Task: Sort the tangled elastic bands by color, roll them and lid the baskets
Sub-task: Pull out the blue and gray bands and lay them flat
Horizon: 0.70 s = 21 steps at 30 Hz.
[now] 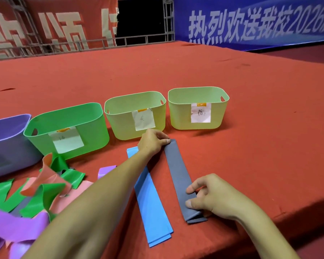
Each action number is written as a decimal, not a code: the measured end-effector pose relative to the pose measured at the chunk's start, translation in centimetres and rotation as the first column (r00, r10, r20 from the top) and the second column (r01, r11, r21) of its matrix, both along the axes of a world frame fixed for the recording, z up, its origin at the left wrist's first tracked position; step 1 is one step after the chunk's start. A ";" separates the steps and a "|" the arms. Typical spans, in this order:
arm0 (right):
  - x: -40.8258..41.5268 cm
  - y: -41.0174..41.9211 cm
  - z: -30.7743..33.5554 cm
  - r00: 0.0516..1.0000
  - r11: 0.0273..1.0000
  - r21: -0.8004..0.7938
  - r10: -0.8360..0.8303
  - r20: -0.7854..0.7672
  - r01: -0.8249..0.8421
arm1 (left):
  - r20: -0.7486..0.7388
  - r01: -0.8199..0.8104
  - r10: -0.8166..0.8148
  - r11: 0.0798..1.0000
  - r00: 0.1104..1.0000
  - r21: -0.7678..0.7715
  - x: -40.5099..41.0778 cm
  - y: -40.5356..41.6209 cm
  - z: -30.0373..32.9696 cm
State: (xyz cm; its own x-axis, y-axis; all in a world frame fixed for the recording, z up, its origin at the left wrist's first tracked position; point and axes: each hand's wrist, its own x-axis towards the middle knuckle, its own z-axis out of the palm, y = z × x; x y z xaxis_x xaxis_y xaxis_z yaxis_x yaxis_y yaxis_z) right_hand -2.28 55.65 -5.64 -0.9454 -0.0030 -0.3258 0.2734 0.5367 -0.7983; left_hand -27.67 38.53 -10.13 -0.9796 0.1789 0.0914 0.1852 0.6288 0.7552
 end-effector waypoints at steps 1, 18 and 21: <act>0.0 0.0 -0.1 1.000 1.000 0.013 -0.003 -0.003 0.003 | -0.003 -0.006 0.006 1.000 1.000 -0.008 0.0 0.0 -0.1; 1.5 -1.0 1.5 0.997 0.833 0.550 0.074 0.007 -0.066 | -0.065 -0.006 -0.002 0.993 0.998 -0.115 1.0 0.4 0.4; 1.4 -0.8 1.8 0.997 0.821 0.566 0.063 0.046 -0.078 | -0.118 0.028 -0.052 0.980 0.992 -0.198 1.2 0.3 0.4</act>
State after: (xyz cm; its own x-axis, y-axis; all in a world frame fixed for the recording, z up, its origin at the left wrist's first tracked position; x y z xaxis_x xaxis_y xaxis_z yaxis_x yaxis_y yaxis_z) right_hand -0.85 54.83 -3.86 -0.9415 0.1232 -0.3137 0.2327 0.9109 -0.3408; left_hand -26.44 38.87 -9.69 -0.9549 0.2440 0.1691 0.2964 0.7523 0.5883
